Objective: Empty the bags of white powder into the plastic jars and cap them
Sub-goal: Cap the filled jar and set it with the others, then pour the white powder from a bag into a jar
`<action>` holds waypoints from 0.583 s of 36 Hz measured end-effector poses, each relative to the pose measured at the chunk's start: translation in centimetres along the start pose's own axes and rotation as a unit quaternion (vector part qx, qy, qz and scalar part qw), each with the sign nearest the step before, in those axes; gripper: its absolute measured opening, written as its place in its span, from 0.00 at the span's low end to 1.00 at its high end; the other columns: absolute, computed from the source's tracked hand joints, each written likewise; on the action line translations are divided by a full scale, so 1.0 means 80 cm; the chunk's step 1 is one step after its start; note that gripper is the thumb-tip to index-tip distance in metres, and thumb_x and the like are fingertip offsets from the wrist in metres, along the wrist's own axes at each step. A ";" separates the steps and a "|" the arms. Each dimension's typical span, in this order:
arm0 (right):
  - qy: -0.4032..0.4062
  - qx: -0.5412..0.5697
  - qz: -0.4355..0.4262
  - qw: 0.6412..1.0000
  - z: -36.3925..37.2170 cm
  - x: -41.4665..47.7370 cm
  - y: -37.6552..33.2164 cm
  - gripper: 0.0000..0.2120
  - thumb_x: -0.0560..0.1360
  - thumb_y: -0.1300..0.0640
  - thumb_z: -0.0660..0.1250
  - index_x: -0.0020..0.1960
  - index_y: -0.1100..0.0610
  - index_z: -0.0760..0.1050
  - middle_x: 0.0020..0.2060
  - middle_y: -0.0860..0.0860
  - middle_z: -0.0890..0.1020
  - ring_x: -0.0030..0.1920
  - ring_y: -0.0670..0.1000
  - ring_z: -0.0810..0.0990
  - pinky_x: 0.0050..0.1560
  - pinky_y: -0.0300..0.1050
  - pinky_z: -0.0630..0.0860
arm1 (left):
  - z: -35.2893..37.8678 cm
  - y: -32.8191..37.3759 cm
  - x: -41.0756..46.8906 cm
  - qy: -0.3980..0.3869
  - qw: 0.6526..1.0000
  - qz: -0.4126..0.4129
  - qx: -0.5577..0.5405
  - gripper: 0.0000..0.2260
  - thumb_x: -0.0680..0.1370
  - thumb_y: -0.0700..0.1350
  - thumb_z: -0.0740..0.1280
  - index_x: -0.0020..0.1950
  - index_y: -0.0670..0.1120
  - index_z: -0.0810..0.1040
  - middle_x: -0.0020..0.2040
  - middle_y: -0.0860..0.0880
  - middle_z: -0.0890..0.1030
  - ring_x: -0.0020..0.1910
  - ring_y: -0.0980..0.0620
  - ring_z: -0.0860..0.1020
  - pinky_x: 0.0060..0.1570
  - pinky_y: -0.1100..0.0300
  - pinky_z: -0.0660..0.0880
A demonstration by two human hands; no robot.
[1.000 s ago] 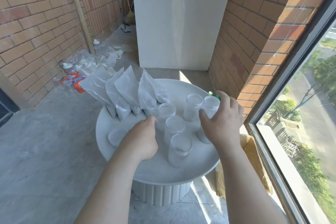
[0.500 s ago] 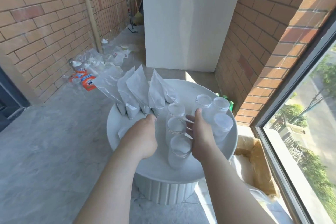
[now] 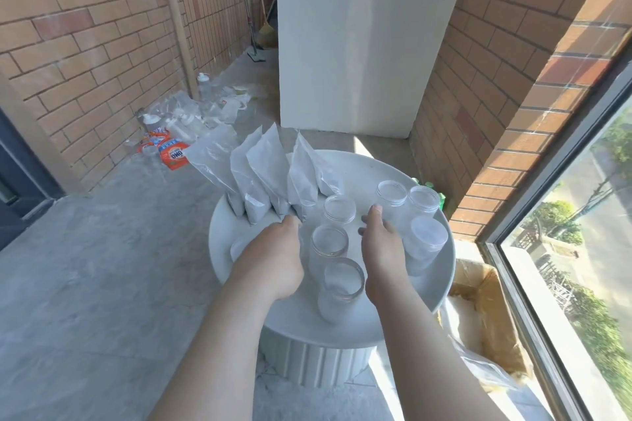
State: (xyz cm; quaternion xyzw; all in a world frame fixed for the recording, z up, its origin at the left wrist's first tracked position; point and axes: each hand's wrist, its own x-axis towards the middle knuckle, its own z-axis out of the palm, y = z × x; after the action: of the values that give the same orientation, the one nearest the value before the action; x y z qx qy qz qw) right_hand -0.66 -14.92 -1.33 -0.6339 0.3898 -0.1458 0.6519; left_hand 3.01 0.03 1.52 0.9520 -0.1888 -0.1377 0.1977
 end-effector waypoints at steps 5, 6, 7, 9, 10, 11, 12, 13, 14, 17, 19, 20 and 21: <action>0.033 -0.134 -0.181 0.974 -0.003 0.004 -0.025 0.13 0.80 0.44 0.61 0.57 0.51 0.77 0.52 0.42 0.81 0.57 0.48 0.78 0.56 0.47 0.73 | -0.006 -0.003 0.003 0.051 0.998 -0.004 -0.037 0.30 0.73 0.32 0.58 0.73 0.52 0.64 0.67 0.52 0.73 0.62 0.48 0.74 0.60 0.50 0.74; 0.033 -0.162 -0.199 0.966 0.000 0.009 -0.030 0.13 0.80 0.46 0.62 0.58 0.52 0.78 0.54 0.44 0.81 0.58 0.48 0.78 0.56 0.46 0.73 | -0.008 -0.005 0.003 0.062 0.997 -0.007 -0.050 0.30 0.73 0.32 0.58 0.73 0.52 0.65 0.66 0.53 0.73 0.61 0.48 0.75 0.60 0.49 0.74; 0.029 -0.192 -0.212 0.958 0.003 0.014 -0.035 0.13 0.79 0.47 0.64 0.59 0.52 0.78 0.56 0.45 0.81 0.58 0.49 0.78 0.55 0.45 0.73 | -0.010 -0.006 0.004 0.072 0.995 -0.010 -0.065 0.29 0.73 0.32 0.58 0.72 0.53 0.65 0.66 0.53 0.73 0.60 0.48 0.75 0.59 0.49 0.75; 0.015 -0.254 -0.233 0.939 0.013 0.029 -0.049 0.14 0.79 0.49 0.65 0.61 0.53 0.77 0.57 0.47 0.80 0.58 0.50 0.78 0.53 0.44 0.72 | -0.012 -0.009 0.004 0.092 0.992 -0.015 -0.089 0.29 0.73 0.32 0.58 0.71 0.53 0.67 0.64 0.53 0.74 0.58 0.49 0.76 0.57 0.51 0.75; 0.007 -0.284 -0.245 0.927 0.022 0.038 -0.057 0.14 0.78 0.50 0.65 0.62 0.53 0.77 0.57 0.48 0.80 0.58 0.51 0.78 0.53 0.45 0.73 | -0.014 -0.011 0.005 0.102 0.990 -0.014 -0.094 0.29 0.73 0.32 0.59 0.71 0.52 0.68 0.64 0.53 0.74 0.58 0.49 0.75 0.56 0.53 0.75; -0.002 -0.310 -0.257 0.915 0.031 0.047 -0.065 0.14 0.78 0.50 0.65 0.62 0.53 0.77 0.56 0.48 0.81 0.58 0.52 0.78 0.54 0.45 0.74 | -0.015 -0.012 0.005 0.111 0.989 -0.013 -0.095 0.28 0.73 0.32 0.59 0.71 0.52 0.68 0.64 0.53 0.74 0.58 0.49 0.75 0.55 0.54 0.74; -0.010 -0.334 -0.266 0.904 0.042 0.056 -0.072 0.14 0.78 0.51 0.66 0.62 0.53 0.77 0.55 0.48 0.81 0.58 0.52 0.79 0.55 0.46 0.74 | -0.017 -0.015 0.007 0.118 0.988 -0.012 -0.097 0.28 0.73 0.32 0.60 0.70 0.52 0.68 0.65 0.53 0.74 0.58 0.49 0.75 0.54 0.56 0.74; -0.018 -0.357 -0.272 0.894 0.052 0.065 -0.079 0.15 0.78 0.51 0.66 0.62 0.53 0.77 0.55 0.48 0.82 0.58 0.53 0.79 0.56 0.47 0.75 | -0.018 -0.017 0.007 0.122 0.987 -0.014 -0.101 0.28 0.73 0.32 0.61 0.70 0.52 0.68 0.65 0.53 0.74 0.58 0.50 0.75 0.53 0.56 0.73; -0.026 -0.382 -0.274 0.882 0.062 0.073 -0.085 0.15 0.77 0.52 0.66 0.63 0.53 0.77 0.55 0.49 0.82 0.58 0.53 0.79 0.57 0.48 0.76 | -0.019 -0.018 0.008 0.125 0.986 -0.017 -0.106 0.28 0.73 0.31 0.61 0.70 0.52 0.68 0.65 0.53 0.74 0.58 0.50 0.75 0.53 0.56 0.73; -0.026 -0.454 -0.291 0.842 0.091 0.091 -0.095 0.15 0.77 0.53 0.65 0.62 0.56 0.77 0.55 0.51 0.82 0.59 0.56 0.78 0.59 0.51 0.76 | -0.024 -0.019 0.008 0.129 0.985 -0.019 -0.114 0.26 0.72 0.31 0.60 0.68 0.51 0.70 0.63 0.52 0.75 0.58 0.48 0.75 0.55 0.53 0.74; -0.018 -0.492 -0.303 0.816 0.107 0.100 -0.093 0.13 0.77 0.51 0.65 0.59 0.56 0.76 0.54 0.53 0.81 0.60 0.57 0.76 0.57 0.49 0.74 | -0.026 -0.019 0.008 0.133 0.984 -0.017 -0.118 0.24 0.72 0.31 0.59 0.65 0.49 0.71 0.61 0.51 0.75 0.58 0.47 0.75 0.56 0.51 0.74; -0.012 -0.508 -0.307 0.805 0.114 0.105 -0.092 0.11 0.78 0.49 0.65 0.55 0.55 0.74 0.53 0.53 0.81 0.60 0.58 0.76 0.54 0.48 0.72 | -0.026 -0.018 0.009 0.132 0.984 -0.016 -0.119 0.24 0.72 0.31 0.59 0.65 0.49 0.71 0.61 0.51 0.75 0.58 0.47 0.75 0.55 0.51 0.75; -0.005 -0.520 -0.309 0.797 0.119 0.110 -0.090 0.09 0.78 0.49 0.64 0.51 0.54 0.72 0.52 0.54 0.81 0.59 0.59 0.76 0.51 0.47 0.70 | -0.026 -0.018 0.009 0.130 0.984 -0.015 -0.119 0.24 0.72 0.32 0.59 0.65 0.50 0.71 0.61 0.51 0.75 0.57 0.47 0.75 0.54 0.51 0.75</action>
State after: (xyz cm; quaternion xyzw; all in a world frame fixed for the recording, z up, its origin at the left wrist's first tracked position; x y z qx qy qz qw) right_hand 13.87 -15.29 1.58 -0.9648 0.1874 -0.1115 0.1470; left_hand 4.82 1.63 2.58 0.9341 -0.1292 -0.0373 0.3306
